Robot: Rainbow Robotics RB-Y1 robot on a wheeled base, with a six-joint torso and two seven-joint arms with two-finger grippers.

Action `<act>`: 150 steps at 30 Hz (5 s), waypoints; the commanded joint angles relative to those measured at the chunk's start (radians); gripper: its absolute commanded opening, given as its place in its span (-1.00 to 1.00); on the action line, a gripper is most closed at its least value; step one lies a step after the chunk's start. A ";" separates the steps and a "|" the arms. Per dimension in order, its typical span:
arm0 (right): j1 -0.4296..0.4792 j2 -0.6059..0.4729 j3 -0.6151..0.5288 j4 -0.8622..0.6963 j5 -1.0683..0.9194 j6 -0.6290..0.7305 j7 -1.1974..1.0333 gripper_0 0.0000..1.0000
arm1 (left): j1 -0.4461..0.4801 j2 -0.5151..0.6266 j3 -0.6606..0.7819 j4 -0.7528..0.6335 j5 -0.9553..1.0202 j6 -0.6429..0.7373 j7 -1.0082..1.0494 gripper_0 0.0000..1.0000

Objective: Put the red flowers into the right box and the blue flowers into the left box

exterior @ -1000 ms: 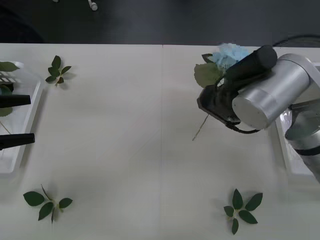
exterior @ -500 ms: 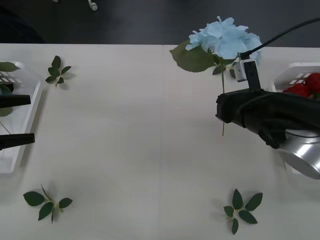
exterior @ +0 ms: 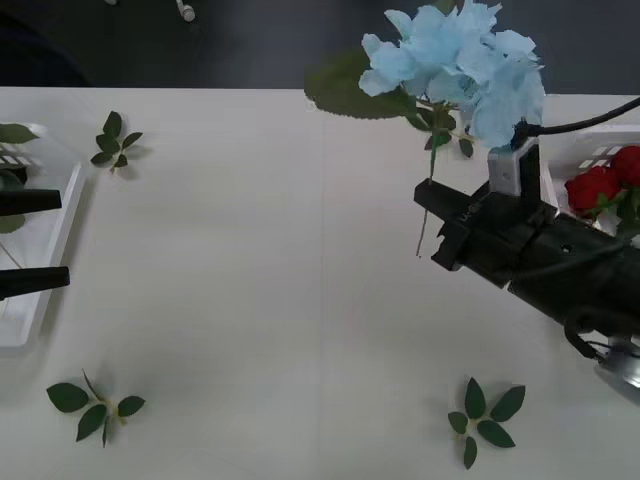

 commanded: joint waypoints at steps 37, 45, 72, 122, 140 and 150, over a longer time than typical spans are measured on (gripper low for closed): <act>-0.724 0.424 0.487 0.304 -0.029 -0.079 -0.031 -1.00 | -0.028 -0.130 -0.111 -0.014 0.039 -0.025 0.016 1.00; -0.743 0.440 0.505 0.338 -0.035 -0.079 -0.039 -1.00 | -0.042 -0.176 -0.147 -0.014 0.037 -0.025 0.016 1.00; -0.743 0.440 0.505 0.338 -0.035 -0.079 -0.039 -1.00 | -0.156 -0.268 -0.259 0.147 0.037 -0.103 0.016 0.32; -0.743 0.440 0.505 0.338 -0.035 -0.079 -0.039 1.00 | -0.133 -0.255 -0.236 0.199 0.125 -0.117 0.016 -1.00; -0.666 0.312 0.476 0.231 -0.067 -0.068 -0.073 1.00 | 0.146 -0.066 -0.073 0.199 0.310 -0.243 0.016 -1.00; -0.606 0.051 0.410 0.059 -0.156 -0.030 -0.093 1.00 | 0.321 -0.021 0.022 0.197 0.407 -0.396 0.016 -1.00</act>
